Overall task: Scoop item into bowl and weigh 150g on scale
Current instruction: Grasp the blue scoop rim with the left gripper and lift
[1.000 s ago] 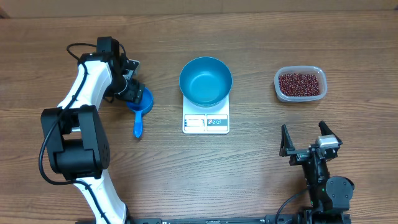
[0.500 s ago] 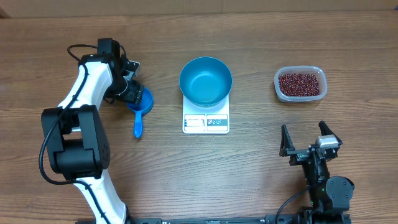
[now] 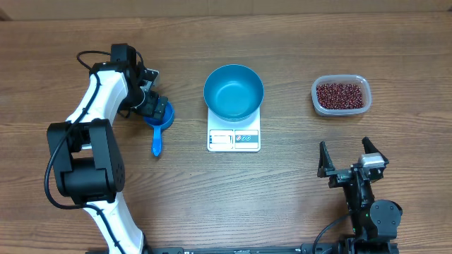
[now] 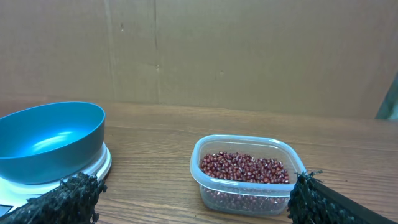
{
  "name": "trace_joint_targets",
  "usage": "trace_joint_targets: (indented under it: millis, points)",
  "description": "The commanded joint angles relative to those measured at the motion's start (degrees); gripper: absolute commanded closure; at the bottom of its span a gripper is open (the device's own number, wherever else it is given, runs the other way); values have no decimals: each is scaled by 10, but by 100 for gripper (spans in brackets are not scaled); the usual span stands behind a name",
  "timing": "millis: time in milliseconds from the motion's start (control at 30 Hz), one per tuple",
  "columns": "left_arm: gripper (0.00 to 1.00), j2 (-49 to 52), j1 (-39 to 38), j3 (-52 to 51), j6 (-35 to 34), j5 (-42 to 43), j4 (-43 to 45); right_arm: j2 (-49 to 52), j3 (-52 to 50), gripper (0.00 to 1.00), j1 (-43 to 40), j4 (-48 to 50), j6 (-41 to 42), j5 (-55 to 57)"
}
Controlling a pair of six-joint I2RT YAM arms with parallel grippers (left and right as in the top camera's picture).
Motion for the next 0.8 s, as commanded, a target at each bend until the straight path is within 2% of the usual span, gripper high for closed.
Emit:
trace_joint_targets:
  millis: [0,333,367,433,467,500,633,767]
  points:
    - [0,20,-1,-6,9,7,3,-5,-6,0,-2,2,1,1]
    - [0,29,-1,-5,9,6,11,-5,-6,0,-2,2,1,1]
    - [4,29,-1,-5,9,6,11,-5,-6,0,-2,2,1,1]
    - [22,29,-1,-5,9,6,11,-5,-6,0,-2,2,1,1]
    - [37,29,-1,-5,9,6,11,-5,-6,0,-2,2,1,1]
    - [57,29,-1,-5,9,6,11,-5,-6,0,-2,2,1,1]
    - [96,29,-1,-5,9,6,11,-5,-6,0,-2,2,1,1]
    - [96,29,-1,-5,9,6,10,-5,-6,0,-2,2,1,1]
